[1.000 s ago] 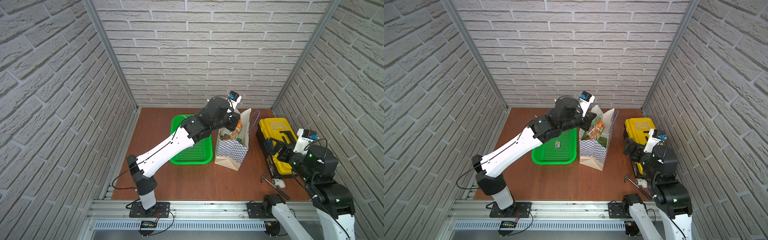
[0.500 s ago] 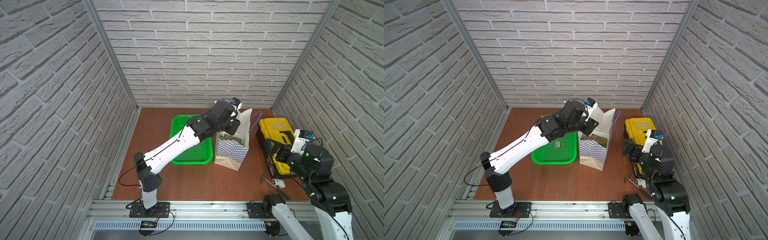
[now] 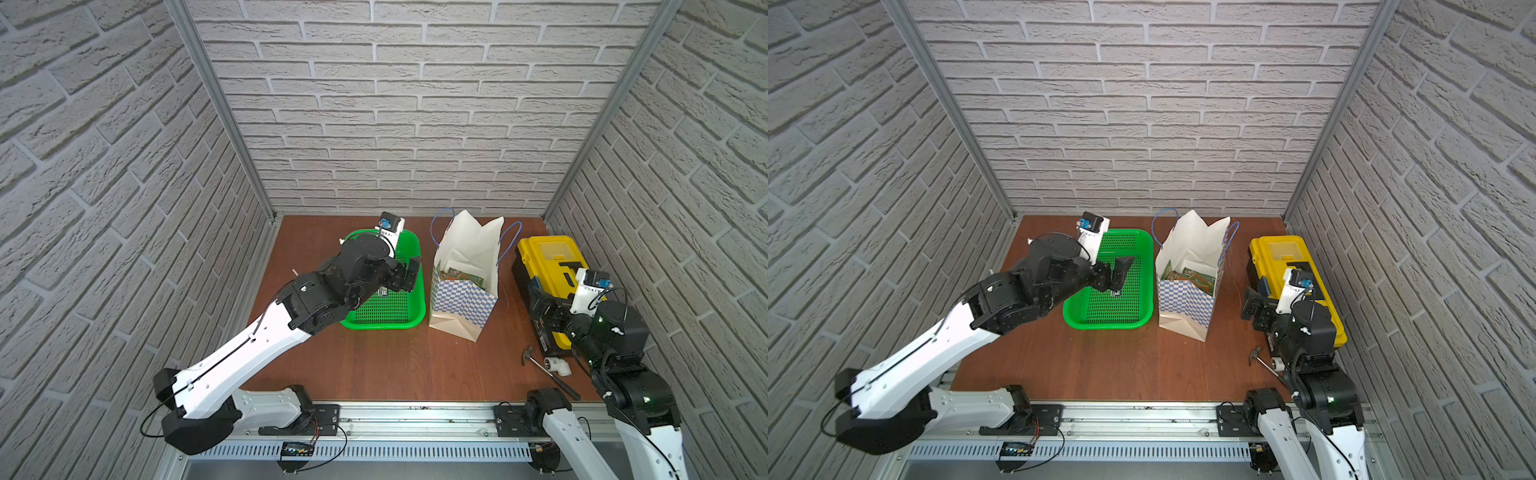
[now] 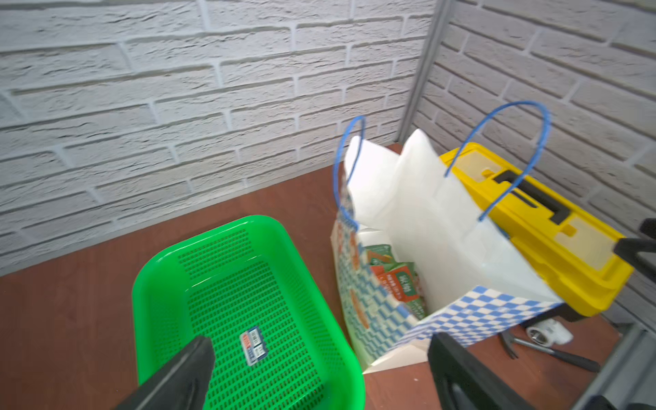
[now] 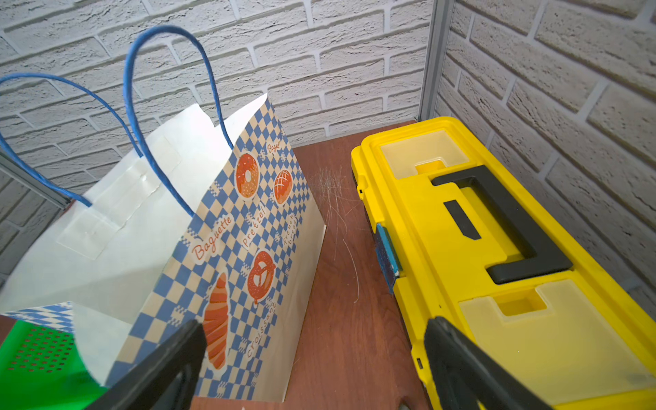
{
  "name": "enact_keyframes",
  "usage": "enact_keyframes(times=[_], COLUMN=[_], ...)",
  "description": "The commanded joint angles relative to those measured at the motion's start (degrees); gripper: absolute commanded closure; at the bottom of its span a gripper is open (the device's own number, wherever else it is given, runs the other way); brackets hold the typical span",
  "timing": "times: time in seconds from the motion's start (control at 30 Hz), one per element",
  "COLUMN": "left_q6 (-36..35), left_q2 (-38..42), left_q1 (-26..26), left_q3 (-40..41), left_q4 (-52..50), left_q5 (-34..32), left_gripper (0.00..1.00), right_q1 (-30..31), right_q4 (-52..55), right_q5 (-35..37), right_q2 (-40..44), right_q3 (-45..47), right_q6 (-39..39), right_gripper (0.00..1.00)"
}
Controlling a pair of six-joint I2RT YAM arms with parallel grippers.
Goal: Place the condiment packets inside the bag
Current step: Reset both arms
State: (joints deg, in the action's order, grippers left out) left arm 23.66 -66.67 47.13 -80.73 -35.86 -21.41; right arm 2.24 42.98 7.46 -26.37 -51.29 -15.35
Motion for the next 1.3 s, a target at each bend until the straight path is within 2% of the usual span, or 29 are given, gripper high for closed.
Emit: enact_keyframes(times=[0.0, 0.17, 0.37, 0.5, 0.7, 0.87, 1.0, 1.13, 1.23, 1.27], left_q6=[2.16, 3.67, 2.8, 2.68, -0.9, -6.94, -11.86, -13.81, -15.0, -15.21], left_q2=[4.04, 9.61, 14.84, 16.03, 15.71, 12.38, 5.88, -3.46, -8.32, -9.08], left_q1=[-5.43, -15.22, -26.42, -33.52, -41.74, -45.46, -47.92, -50.1, -50.32, -50.34], left_q3=[6.54, 16.34, 29.06, 36.33, 45.7, 53.36, 58.2, 58.31, 56.07, 56.01], left_q4=[0.15, 0.04, 6.5, 12.27, 25.35, 40.64, 53.68, 61.84, 63.47, 64.71], left_q5=[-4.05, -5.13, -5.63, -7.41, -5.26, -8.16, -7.59, -5.34, -4.33, -3.71], left_gripper=[0.02, 0.02, 0.02, 0.02, 0.02, 0.02, 0.02, 0.02, 0.02, 0.02], right_q1=[-0.19, -0.22, -0.22, -0.24, -0.13, -0.1, -0.09, -0.05, -0.04, 0.0], right_q4=[-11.46, -21.04, -31.26, -40.07, -54.44, -66.49, -76.52, -89.33, -98.48, -98.57], right_q5=[-0.37, -1.13, -1.03, -2.1, -2.45, -1.2, 0.2, 0.56, -0.08, -0.96], right_q2=[3.47, 7.27, 7.0, 3.52, -5.92, -16.51, -26.08, -37.72, -46.33, -47.01], right_q3=[6.69, 15.49, 24.25, 30.0, 35.63, 37.66, 39.88, 40.63, 40.16, 39.66], right_q6=[4.31, 5.03, 8.58, 10.21, 9.94, 10.73, 11.66, 12.74, 13.57, 14.96], right_gripper=[0.0, 0.0, 0.0, 0.0, 0.0, 0.0, 0.0, 0.0, 0.01, 0.0])
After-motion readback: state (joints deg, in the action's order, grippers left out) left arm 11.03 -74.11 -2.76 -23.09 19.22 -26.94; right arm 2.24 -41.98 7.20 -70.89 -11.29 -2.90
